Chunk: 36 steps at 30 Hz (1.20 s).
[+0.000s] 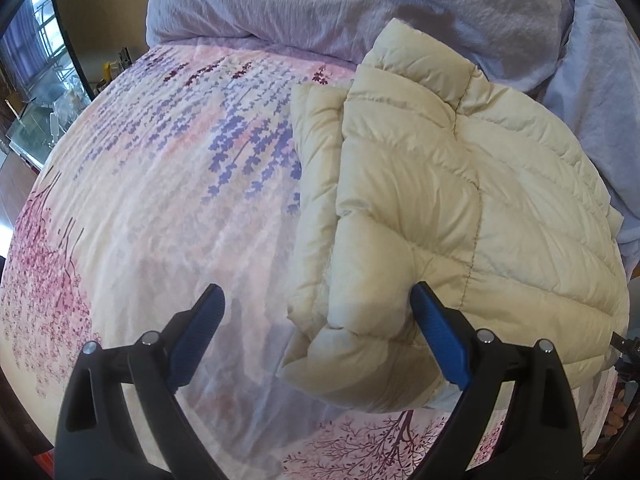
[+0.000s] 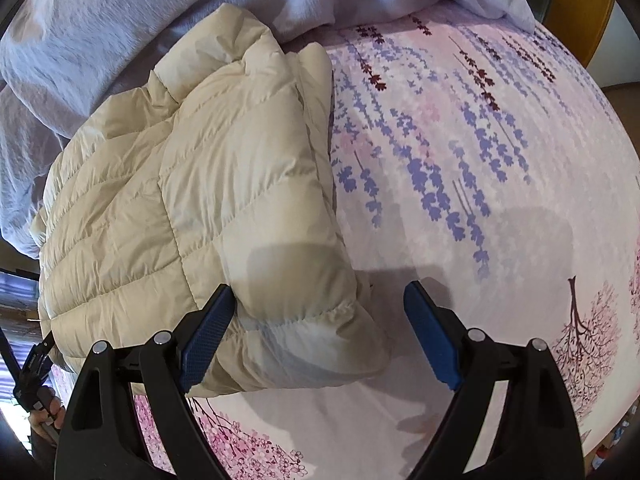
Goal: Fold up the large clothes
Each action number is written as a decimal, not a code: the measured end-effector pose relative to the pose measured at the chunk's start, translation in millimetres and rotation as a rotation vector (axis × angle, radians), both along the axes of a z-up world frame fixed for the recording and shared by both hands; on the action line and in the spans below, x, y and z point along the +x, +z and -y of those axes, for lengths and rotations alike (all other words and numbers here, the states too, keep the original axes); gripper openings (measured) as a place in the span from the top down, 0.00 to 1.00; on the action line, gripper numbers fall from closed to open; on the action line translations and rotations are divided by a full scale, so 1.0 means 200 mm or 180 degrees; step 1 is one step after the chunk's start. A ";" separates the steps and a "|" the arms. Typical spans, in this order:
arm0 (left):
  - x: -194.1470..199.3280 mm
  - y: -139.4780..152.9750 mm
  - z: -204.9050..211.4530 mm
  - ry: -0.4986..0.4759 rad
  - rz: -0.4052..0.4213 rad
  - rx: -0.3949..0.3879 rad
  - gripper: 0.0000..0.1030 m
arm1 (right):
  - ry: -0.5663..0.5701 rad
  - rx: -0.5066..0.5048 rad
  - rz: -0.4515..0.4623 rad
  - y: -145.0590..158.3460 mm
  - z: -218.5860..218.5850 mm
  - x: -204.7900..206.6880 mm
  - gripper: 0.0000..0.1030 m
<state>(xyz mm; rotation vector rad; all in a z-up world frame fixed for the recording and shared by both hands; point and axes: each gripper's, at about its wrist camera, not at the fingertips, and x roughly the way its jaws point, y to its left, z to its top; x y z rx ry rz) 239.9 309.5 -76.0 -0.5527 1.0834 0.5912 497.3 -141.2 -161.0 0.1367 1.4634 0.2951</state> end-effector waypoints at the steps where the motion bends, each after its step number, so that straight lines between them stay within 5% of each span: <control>1: 0.00 0.00 0.00 -0.0001 -0.0004 -0.0008 0.10 | -0.0007 0.0015 -0.0015 -0.01 0.00 -0.01 0.14; 7: 0.00 -0.03 0.00 0.0033 0.0038 -0.0171 0.16 | -0.0061 0.0122 -0.0072 -0.07 0.06 -0.06 0.17; 11: -0.01 -0.06 0.00 0.0093 0.0138 -0.0375 0.26 | -0.0060 0.0269 -0.0094 -0.07 0.08 -0.08 0.33; 22: -0.01 -0.01 0.07 0.0114 0.0413 -0.0533 0.81 | -0.0197 0.0625 -0.0048 -0.01 0.16 -0.11 0.79; 36: -0.36 0.20 0.04 0.0023 0.0683 -0.0497 0.87 | -0.0011 0.0881 -0.0069 0.23 0.23 -0.40 0.85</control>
